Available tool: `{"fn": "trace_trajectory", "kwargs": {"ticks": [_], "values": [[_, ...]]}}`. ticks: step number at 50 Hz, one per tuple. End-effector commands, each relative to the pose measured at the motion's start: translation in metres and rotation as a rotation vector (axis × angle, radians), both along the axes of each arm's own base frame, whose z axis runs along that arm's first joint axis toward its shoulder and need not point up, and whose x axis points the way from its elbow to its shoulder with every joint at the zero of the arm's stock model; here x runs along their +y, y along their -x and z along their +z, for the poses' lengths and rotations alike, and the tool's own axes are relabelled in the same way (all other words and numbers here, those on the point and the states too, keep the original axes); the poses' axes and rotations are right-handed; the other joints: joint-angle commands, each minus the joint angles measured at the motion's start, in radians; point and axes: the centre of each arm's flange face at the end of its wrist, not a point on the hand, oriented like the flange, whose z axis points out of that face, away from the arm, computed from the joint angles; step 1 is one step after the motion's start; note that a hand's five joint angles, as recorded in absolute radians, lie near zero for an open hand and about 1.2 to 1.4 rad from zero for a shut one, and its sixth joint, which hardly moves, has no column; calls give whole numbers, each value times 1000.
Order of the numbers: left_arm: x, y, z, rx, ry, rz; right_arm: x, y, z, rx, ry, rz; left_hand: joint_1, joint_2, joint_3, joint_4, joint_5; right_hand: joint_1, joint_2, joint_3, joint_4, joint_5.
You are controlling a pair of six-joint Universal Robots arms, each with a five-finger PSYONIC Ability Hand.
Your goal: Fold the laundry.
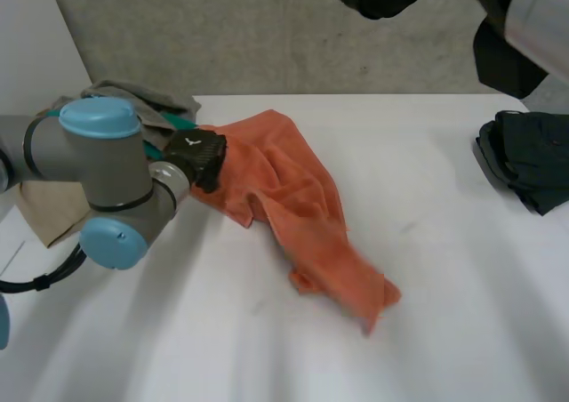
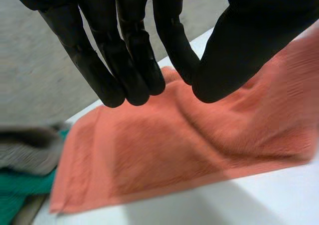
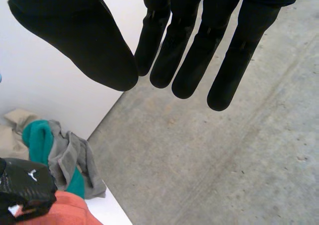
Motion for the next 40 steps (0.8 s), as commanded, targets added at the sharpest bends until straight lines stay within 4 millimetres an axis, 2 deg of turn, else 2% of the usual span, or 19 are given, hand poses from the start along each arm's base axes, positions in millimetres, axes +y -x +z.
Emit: {"fn": "trace_trajectory", "kwargs": {"ticks": [1, 2, 4, 5, 6, 7, 8, 9, 12, 13, 17, 21, 29, 32, 35, 37, 39, 40], "values": [[-6, -28, 28, 42, 8, 156, -39, 20, -21, 34, -76, -124, 224, 213, 226, 213, 235, 539, 230, 208, 200, 197], [-5, -28, 30, 47, 12, 142, -50, 25, -35, 63, -121, -144, 224, 213, 226, 213, 235, 539, 230, 208, 200, 197], [-1, -27, 35, 53, 26, 104, -59, 27, -53, 98, -175, -149, 224, 213, 226, 213, 235, 539, 230, 208, 200, 197], [3, -26, 38, 52, 36, 68, -67, 29, -74, 137, -240, -153, 224, 213, 226, 213, 235, 539, 230, 208, 200, 197], [5, -26, 39, 50, 42, 53, -69, 28, -86, 160, -278, -152, 224, 213, 226, 213, 235, 539, 230, 208, 200, 197], [7, -27, 40, 48, 48, 41, -71, 28, -99, 184, -321, -150, 210, 199, 211, 198, 221, 439, 131, 109, 101, 98], [8, -27, 41, 44, 57, 31, -71, 28, -111, 207, -363, -149, 47, 36, 48, 35, 58, 252, -56, -78, -86, -89], [11, -30, 45, 43, 74, 26, -72, 27, -134, 247, -443, -153, -205, -216, -203, -216, -194, -87, -395, -417, -425, -428], [14, -34, 53, 40, 116, 30, -69, 27, -167, 305, -548, -158, -383, -394, -381, -394, -372, -275, -583, -605, -613, -616], [15, -35, 56, 40, 139, 35, -65, 25, -186, 334, -611, -167, -459, -470, -457, -470, -448, -356, -665, -687, -695, -698], [16, -39, 58, 42, 163, 51, -51, 20, -219, 330, -704, -207, -539, -550, -537, -550, -528, -483, -792, -814, -822, -825], [20, -40, 53, 35, 143, 53, -35, 14, -246, 330, -721, -221, -542, -553, -540, -553, -531, -489, -798, -820, -828, -831], [27, -40, 43, 21, 109, 40, -27, -3, -286, 367, -622, -186, -568, -579, -567, -580, -557, -516, -824, -846, -855, -857], [27, -41, 42, 19, 107, 44, -29, -8, -293, 388, -597, -188, -568, -579, -567, -580, -557, -472, -781, -803, -811, -813], [27, -43, 43, 21, 105, 49, -31, -10, -293, 399, -583, -199, -571, -582, -570, -583, -560, 148, -160, -182, -190, -193], [27, -45, 43, 21, 104, 52, -34, -13, -286, 363, -564, -209, -586, -597, -584, -597, -575, 537, 228, 207, 198, 196], [27, -46, 42, 20, 101, 54, -37, -16, -275, 324, -539, -209, -601, -612, -599, -612, -589, 539, 230, 208, 200, 197], [27, -47, 41, 20, 97, 56, -37, -21, -257, 280, -496, -192, -624, -635, -622, -635, -613, 539, 230, 208, 200, 197]]}}
